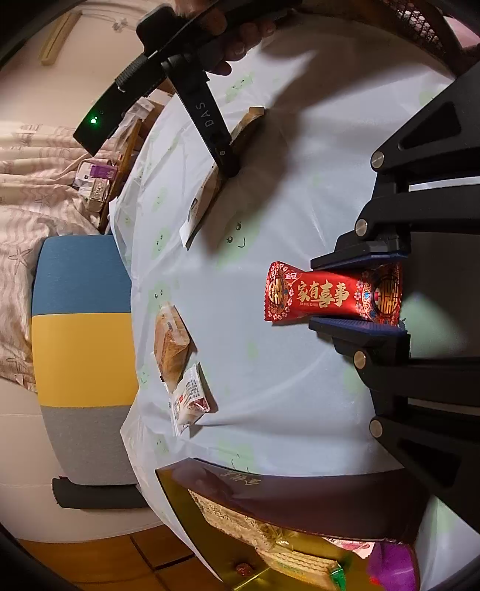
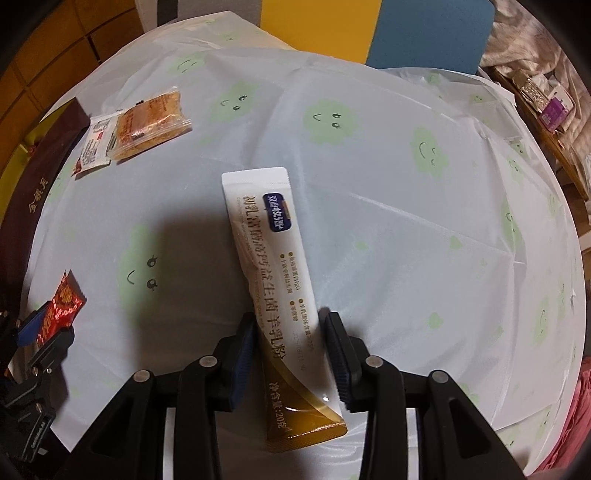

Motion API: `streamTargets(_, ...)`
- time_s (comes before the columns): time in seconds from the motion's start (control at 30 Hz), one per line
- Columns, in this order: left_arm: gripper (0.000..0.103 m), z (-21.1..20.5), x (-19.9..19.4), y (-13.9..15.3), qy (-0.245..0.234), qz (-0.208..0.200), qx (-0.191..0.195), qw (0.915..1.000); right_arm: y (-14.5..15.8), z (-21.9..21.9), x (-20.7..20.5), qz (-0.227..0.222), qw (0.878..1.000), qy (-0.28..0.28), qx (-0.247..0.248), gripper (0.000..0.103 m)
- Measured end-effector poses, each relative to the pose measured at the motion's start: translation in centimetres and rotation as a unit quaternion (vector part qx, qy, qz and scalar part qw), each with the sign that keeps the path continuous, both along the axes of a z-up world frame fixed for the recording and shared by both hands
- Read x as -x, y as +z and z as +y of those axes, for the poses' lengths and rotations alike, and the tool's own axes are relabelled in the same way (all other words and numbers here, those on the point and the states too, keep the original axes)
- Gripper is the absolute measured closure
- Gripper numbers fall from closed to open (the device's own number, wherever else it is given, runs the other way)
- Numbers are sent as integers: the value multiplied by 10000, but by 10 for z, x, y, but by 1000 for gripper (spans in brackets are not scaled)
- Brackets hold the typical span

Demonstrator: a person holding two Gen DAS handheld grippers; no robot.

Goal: Organize snacks
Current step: 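Carry the red bar with the left tool toward the gold tin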

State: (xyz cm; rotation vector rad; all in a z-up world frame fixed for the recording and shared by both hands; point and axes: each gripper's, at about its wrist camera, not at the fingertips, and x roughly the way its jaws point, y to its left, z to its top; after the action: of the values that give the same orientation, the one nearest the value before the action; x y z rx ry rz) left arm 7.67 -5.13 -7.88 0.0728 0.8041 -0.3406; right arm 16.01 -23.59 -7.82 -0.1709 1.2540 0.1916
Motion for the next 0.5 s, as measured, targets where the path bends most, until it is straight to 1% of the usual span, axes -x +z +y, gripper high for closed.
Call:
streamTargets(0.1, 77, 3, 0, -1, -11, -18, 95, 10000, 4, -4, -6, 12, 9999, -90, -123, 62)
streamTargets(0.2, 77, 6, 0, -1, -14, -6, 234, 9997, 7, -10, -11, 44, 9989, -167, -430, 61)
streamTargets(0.3, 77, 6, 1, -1, -10, -25, 242, 9997, 8, -14, -17, 7, 9986, -216, -493, 61)
streamTargets(0.4, 77, 7, 2, -2, 4, -31, 286, 9996, 11, -13, -19, -46, 9985, -146, -531, 61)
streamTargets(0.5, 77, 9, 2, -2, -1, -25, 348, 9994, 14, -8, -13, -93, 9985, -99, -534, 61)
